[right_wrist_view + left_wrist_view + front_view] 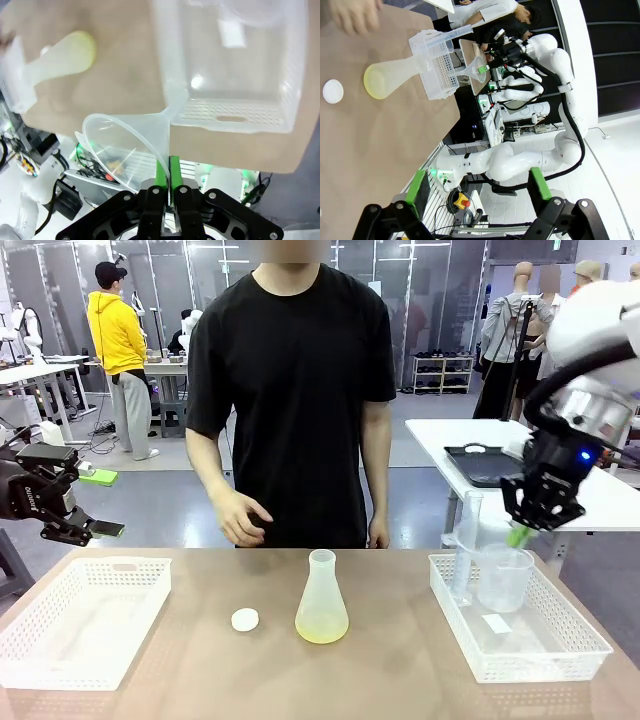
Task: Prepare the solutions needed for the experiment.
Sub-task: Once the solution is in the Big flask , pick up the Plastic Funnel and place it back into the right Organizing basket.
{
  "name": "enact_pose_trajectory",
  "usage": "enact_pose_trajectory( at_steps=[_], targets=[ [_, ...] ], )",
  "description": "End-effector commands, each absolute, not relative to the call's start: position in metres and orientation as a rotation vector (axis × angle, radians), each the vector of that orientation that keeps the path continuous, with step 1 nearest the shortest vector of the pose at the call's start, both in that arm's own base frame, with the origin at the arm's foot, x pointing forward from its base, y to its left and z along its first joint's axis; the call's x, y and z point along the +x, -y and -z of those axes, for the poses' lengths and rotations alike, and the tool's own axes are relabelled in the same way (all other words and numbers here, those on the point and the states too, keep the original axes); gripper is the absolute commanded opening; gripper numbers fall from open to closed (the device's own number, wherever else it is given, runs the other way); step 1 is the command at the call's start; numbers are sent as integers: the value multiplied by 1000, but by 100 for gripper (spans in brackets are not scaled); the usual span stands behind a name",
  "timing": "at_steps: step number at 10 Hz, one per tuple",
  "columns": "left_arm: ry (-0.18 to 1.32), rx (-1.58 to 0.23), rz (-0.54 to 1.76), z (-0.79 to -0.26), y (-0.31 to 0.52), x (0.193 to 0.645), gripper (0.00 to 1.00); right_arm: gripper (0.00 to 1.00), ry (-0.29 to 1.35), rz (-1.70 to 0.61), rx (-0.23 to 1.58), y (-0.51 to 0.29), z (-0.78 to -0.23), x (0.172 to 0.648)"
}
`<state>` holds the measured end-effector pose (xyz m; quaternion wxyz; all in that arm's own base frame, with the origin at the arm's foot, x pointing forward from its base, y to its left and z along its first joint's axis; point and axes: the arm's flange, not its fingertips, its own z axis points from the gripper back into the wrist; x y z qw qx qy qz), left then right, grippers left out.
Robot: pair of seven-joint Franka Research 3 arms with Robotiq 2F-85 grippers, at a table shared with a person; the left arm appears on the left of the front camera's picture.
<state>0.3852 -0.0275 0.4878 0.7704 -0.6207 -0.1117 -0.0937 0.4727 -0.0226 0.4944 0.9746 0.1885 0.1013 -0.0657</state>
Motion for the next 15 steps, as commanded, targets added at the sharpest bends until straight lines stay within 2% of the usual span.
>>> enact_pose_trajectory(
  at_steps=[1,7,8,9,10,11,12,15],
  targets=[
    [246,-1364,209,-490,28,385,100,4,-261,266,371,48,-467,467],
    [246,-1364,209,-490,28,385,100,4,-344,352,330,55,-416,497],
    [246,-1364,209,-490,28,385,100,6,-344,367,307,54,-413,504],
    [246,-1364,209,-490,28,385,100,23,-323,363,293,52,-412,509],
    [246,-1364,209,-490,28,385,100,25,-326,364,293,50,-412,512],
    [246,-1364,209,-490,28,385,100,42,-335,372,288,48,-410,513],
    [246,-1364,209,-490,28,385,100,45,-364,386,301,46,-407,515],
    [246,-1364,209,-490,28,385,100,44,-334,347,325,52,-410,509]
  ],
)
